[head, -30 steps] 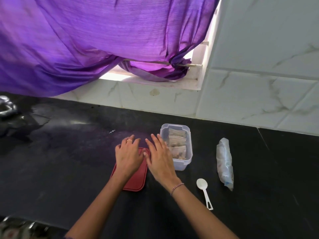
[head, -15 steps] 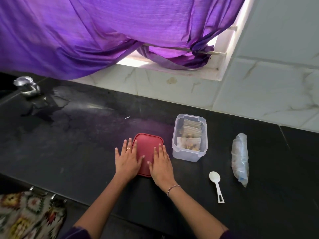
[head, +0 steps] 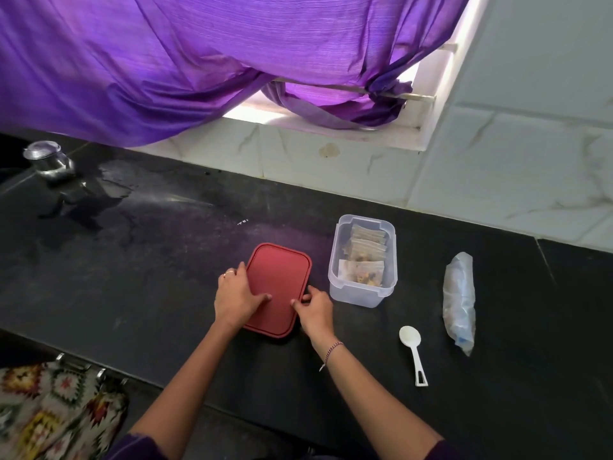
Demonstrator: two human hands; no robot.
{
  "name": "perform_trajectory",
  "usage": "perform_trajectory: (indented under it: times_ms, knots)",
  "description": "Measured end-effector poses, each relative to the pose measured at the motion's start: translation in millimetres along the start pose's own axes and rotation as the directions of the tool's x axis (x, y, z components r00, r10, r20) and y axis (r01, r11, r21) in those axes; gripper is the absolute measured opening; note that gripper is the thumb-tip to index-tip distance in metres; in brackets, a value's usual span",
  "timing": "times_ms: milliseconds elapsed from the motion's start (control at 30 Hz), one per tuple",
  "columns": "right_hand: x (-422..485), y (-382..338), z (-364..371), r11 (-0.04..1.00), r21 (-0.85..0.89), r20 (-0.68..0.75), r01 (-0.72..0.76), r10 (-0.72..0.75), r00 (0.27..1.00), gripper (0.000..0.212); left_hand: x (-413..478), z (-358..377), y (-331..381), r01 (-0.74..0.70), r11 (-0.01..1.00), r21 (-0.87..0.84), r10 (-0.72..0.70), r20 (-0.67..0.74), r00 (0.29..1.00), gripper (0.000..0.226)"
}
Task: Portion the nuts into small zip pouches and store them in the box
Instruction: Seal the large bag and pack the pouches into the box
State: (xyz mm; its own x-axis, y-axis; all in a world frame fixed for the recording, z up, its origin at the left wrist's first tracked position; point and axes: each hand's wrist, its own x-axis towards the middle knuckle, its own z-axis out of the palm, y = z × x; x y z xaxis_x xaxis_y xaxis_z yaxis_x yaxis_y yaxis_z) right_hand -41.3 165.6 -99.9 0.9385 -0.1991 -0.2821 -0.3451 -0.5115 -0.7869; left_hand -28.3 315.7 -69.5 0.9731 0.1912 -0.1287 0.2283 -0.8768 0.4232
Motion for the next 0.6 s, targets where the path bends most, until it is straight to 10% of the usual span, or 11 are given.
perform_trajectory:
  times_ms: [333,600]
  knots:
    - [-1,-30,-23,0.833,0.549,0.025,-0.077,0.076,0.997,0.026,5,-57,10,-0.031,0.985,-0.172,0.007,-0.138,0.990,0.096]
    - [-1,-56,-77,0.800,0.575,-0.216,0.171,-0.053,0.975,0.023,2,-86,59,-0.201,0.905,-0.375,0.059,-0.358,0.932,0.055]
